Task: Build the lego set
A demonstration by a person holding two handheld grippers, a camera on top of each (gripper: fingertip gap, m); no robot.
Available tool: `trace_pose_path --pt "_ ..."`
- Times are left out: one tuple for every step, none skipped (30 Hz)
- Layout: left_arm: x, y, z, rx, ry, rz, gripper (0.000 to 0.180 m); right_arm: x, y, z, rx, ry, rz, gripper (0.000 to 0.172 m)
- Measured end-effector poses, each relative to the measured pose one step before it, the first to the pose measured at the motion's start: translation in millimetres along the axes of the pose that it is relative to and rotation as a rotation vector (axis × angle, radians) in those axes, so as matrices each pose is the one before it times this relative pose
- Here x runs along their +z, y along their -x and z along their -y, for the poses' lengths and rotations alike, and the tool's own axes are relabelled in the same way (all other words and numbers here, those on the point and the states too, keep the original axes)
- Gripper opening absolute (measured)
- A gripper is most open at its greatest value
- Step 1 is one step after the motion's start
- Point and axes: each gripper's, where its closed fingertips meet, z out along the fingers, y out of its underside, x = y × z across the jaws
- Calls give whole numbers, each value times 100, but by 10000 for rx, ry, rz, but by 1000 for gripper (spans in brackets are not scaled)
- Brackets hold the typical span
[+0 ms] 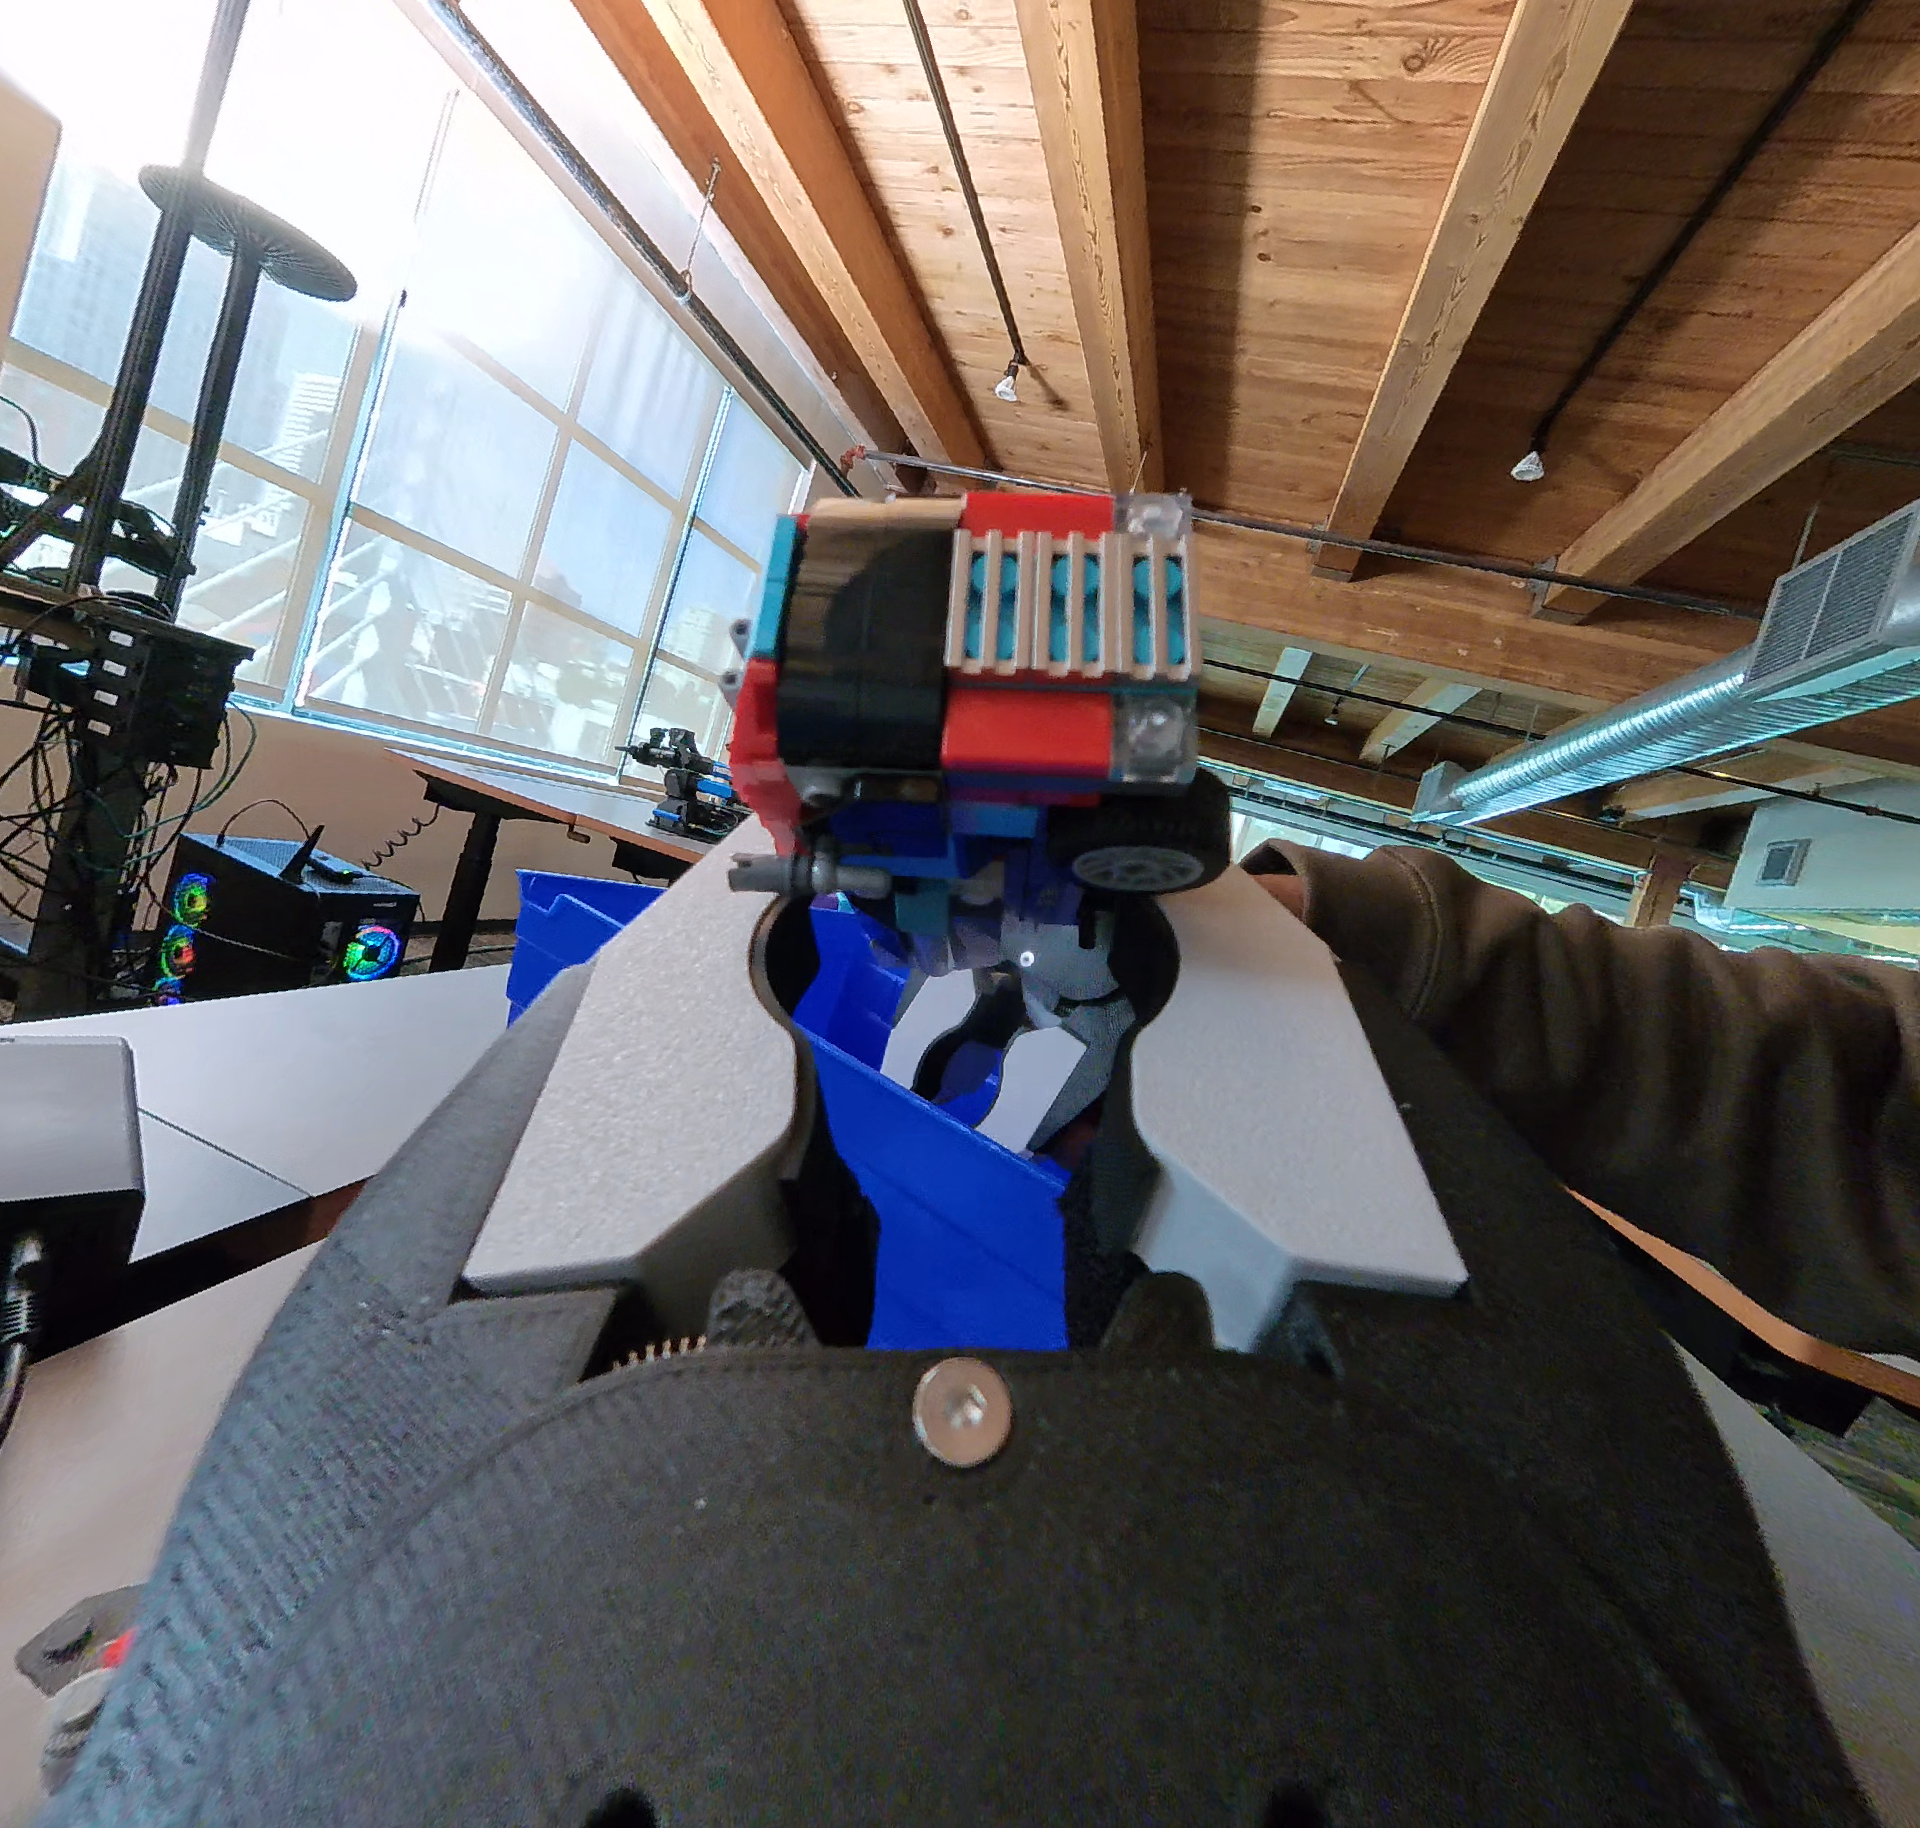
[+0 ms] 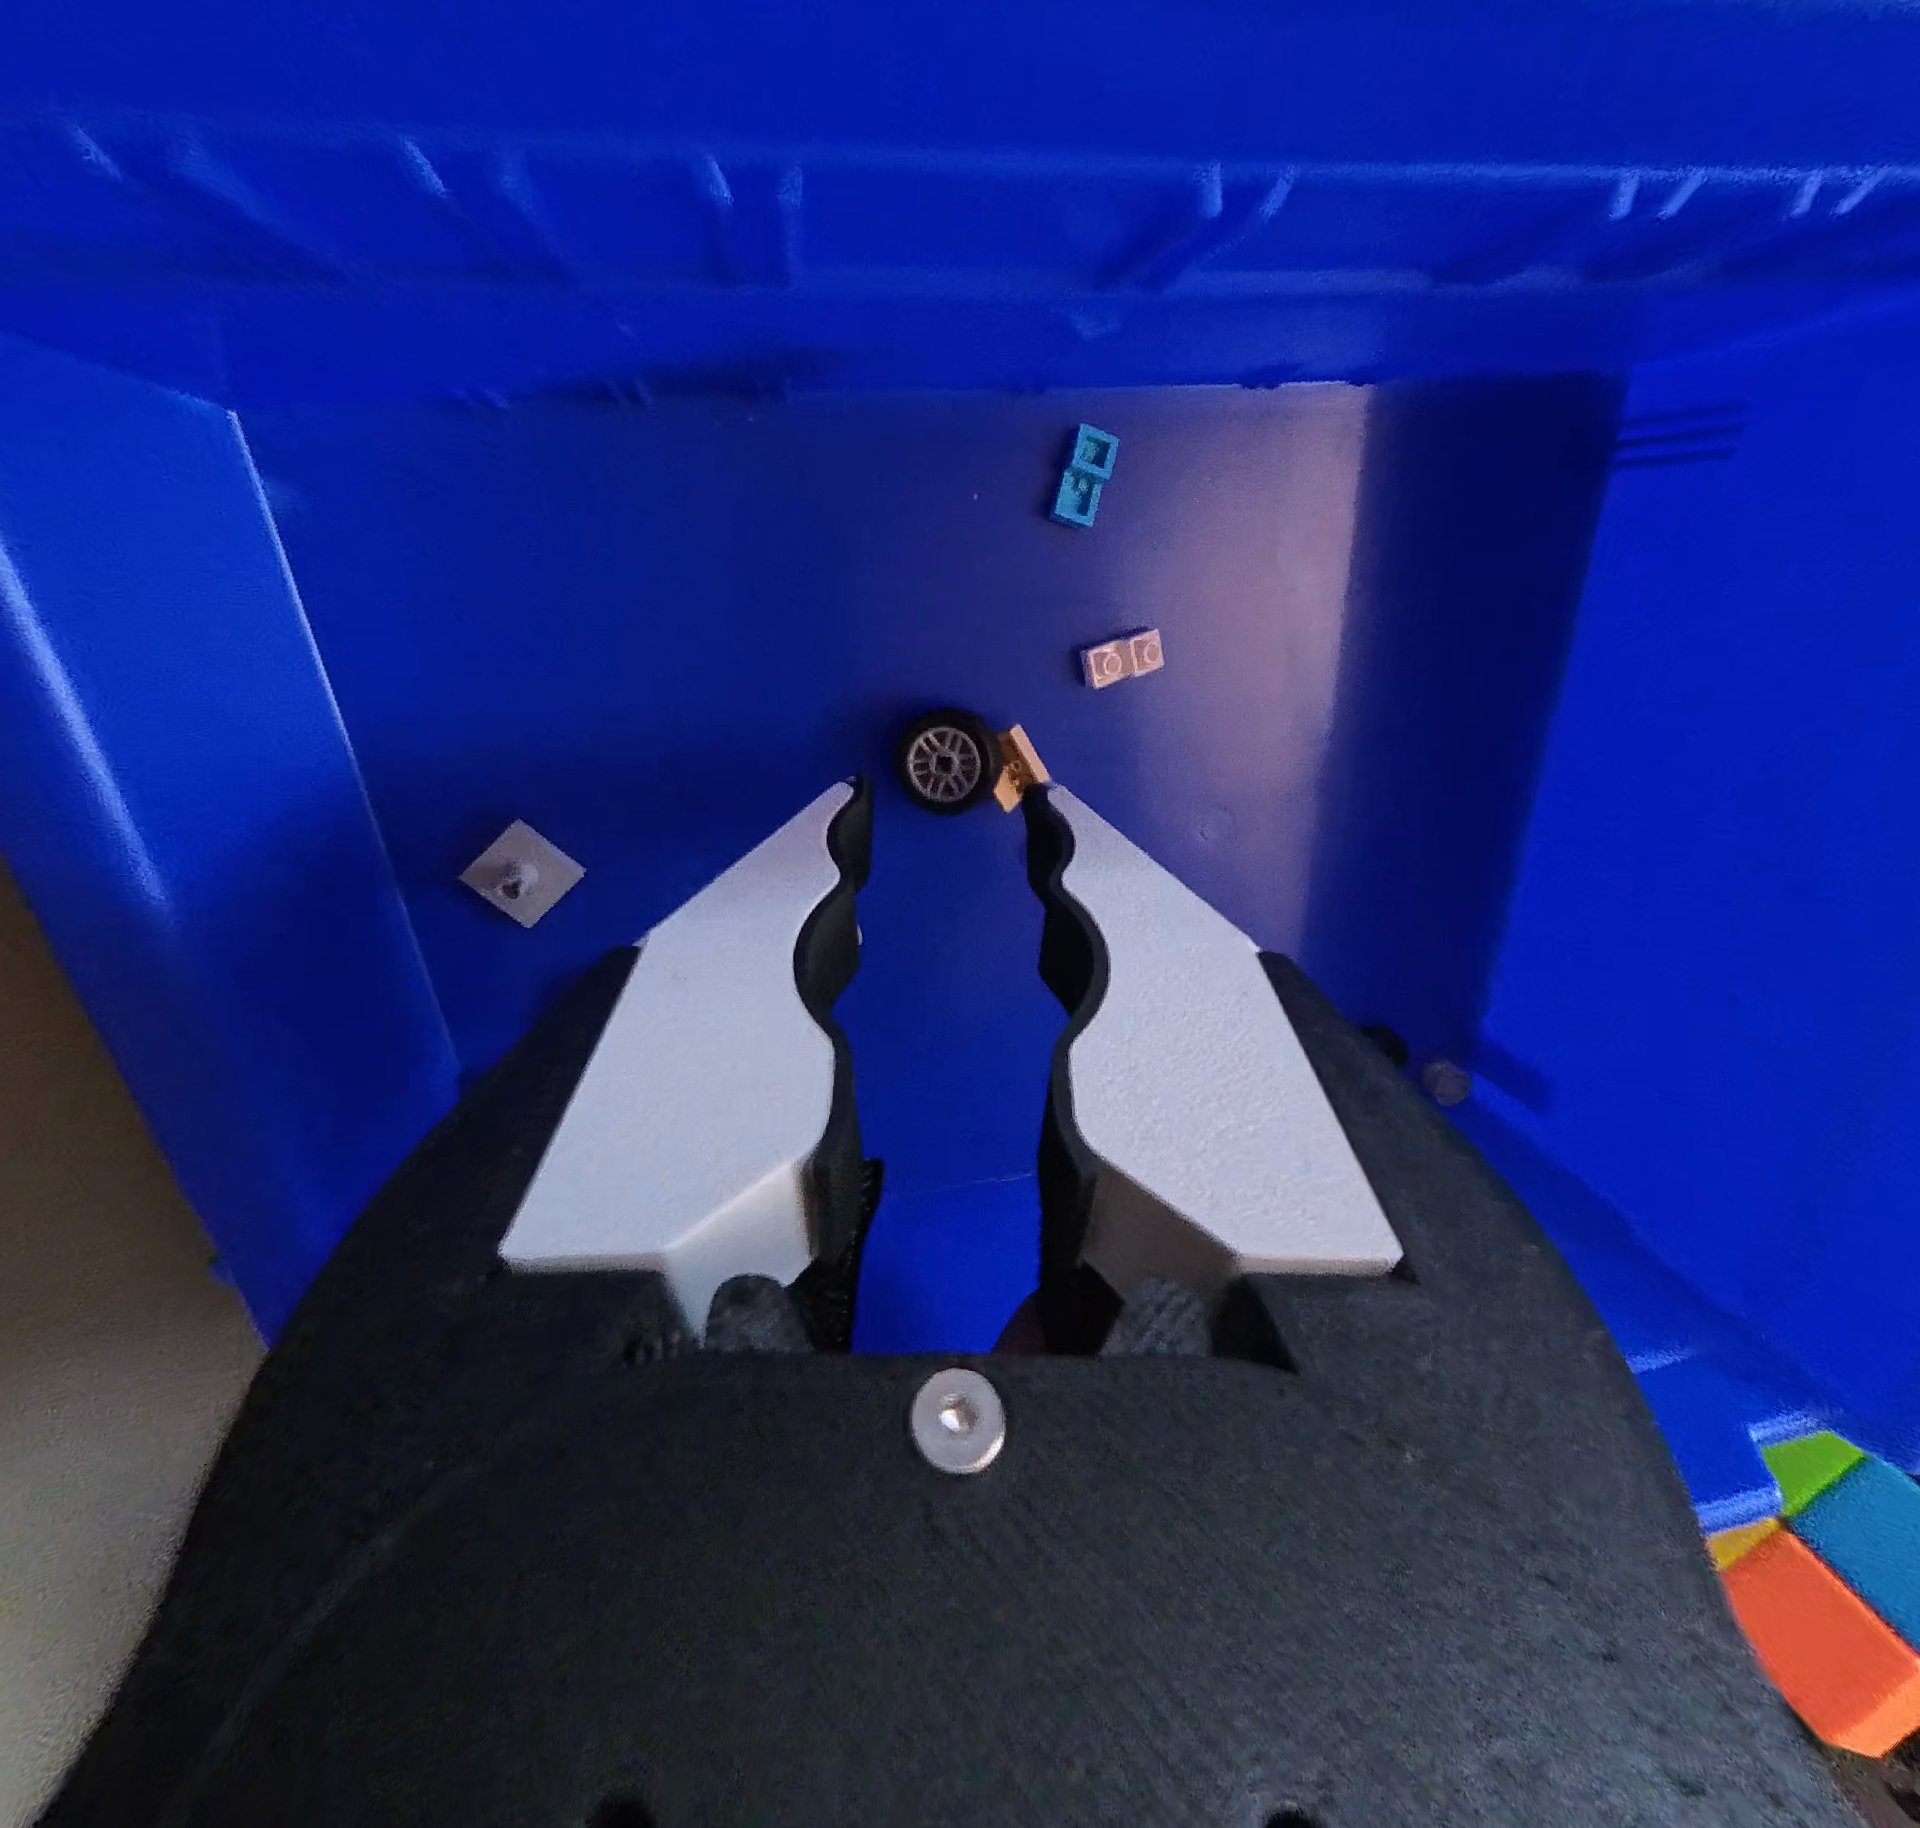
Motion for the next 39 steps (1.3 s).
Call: trace_pose_path --pt "15 -5 13 -16 -14 -12 56 120 30 17 -58 46 -24 32" --pt "-4 -10 11 -15 -15 -8 56 165 35 -27 -44 73 -15 32" --pt "-16 -17 17 -11 -12 -4 56 193 60 -41 -38 87 -12 32" --pt "-23 -4 18 -6 -8 -2 56 221 25 -69 -31 102 -39 31" --pt "-31 -22 20 -11 -8 -8 56 253 -76 -145 -28 141 -103 30" --pt "-27 -30 26 -12 -13 -13 56 247 -112 -190 -38 154 -124 25" --pt "-35 -31 28 -14 -19 -10 56 197 -19 -86 -27 75 -66 22" --pt "-26 -31 16 -23 -18 -17 56 55 -14 52 15 -30 -44 22" --pt "-44 -32 28 -22 -20 -14 56 -86 -54 140 66 -99 -38 22" --pt "-43 -19 31 -17 -22 -7 55 -172 -26 195 96 -146 -8 22" --pt "-41 -28 34 -25 -24 -9 56 -235 40 195 109 -159 20 22" --pt "-58 -39 36 -34 -25 -15 56 -308 71 156 108 -145 27 22" --pt "-69 -59 45 -33 -29 -20 56 -425 110 106 97 -133 13 22" --pt "-77 -69 47 -43 -32 -28 56 -575 128 139 114 -170 -11 22" --pt "-96 -120 45 -59 -33 -49 55 -762 196 245 151 -254 -18 22" --pt "-95 -146 36 -66 -42 -64 55 -927 342 386 168 -345 3 22" --pt "-87 -145 37 -67 -44 -67 56 -1102 423 558 177 -454 -4 22" --pt "-85 -134 25 -56 -42 -50 56 -1242 484 799 204 -568 -27 22" --pt "-95 -138 23 -33 -53 -32 56 -1334 610 1004 217 -657 -1 21" --pt "-122 -147 33 -33 -55 -18 56 -1375 807 1206 200 -730 56 21" --pt "-150 -151 14 -28 -55 1 56 -1385 974 1376 157 -780 88 21" --pt "-195 -210 27 -14 -46 1 56 -1349 1061 1437 94 -778 101 21" --pt "-243 -265 11 1 -7 4 56 -1226 1128 1434 34 -740 122 20" --pt "-291 -308 -39 35 54 16 56 -1051 1201 1434 -10 -697 182 20" --pt "-339 -355 -37 82 79 22 56 -789 1316 1429 -32 -648 278 20" --pt "-367 -419 17 89 56 9 56 -468 1409 1406 -25 -575 385 20" --pt "-353 -452 17 67 52 -4 56 -100 1483 1269 -16 -464 477 20" --pt "-376 -410 2 65 32 40 55 214 1451 1079 -44 -339 493 20" --pt "-400 -381 -1 41 -6 50 55 452 1273 883 -104 -210 423 20" --pt "-419 -361 52 -6 -71 51 56 600 968 666 -144 -75 308 20" --pt "-371 -301 82 -50 -107 53 56 675 683 439 -165 74 202 20" --pt "-297 -365 71 -62 -100 -11 56 612 491 366 -193 85 146 20" --pt "-224 -410 -62 -12 -33 -35 56 522 333 480 -144 -53 114 20" --pt "-156 -440 -200 57 21 -43 56 498 179 375 -34 -81 108 20" --pt "-58 -472 -252 36 40 -74 56 493 72 42 16 28 87 20" --pt "79 -499 -263 -6 34 -109 56 442 -1 -237 0 111 39 20" --pt "167 -516 -315 10 63 -127 56 314 31 -285 -22 95 32 20" --pt "252 -456 -422 53 132 -110 56 159 119 -221 -12 51 58 20" --pt "288 -419 -472 70 166 -97 56 10 126 -144 -3 29 29 20"
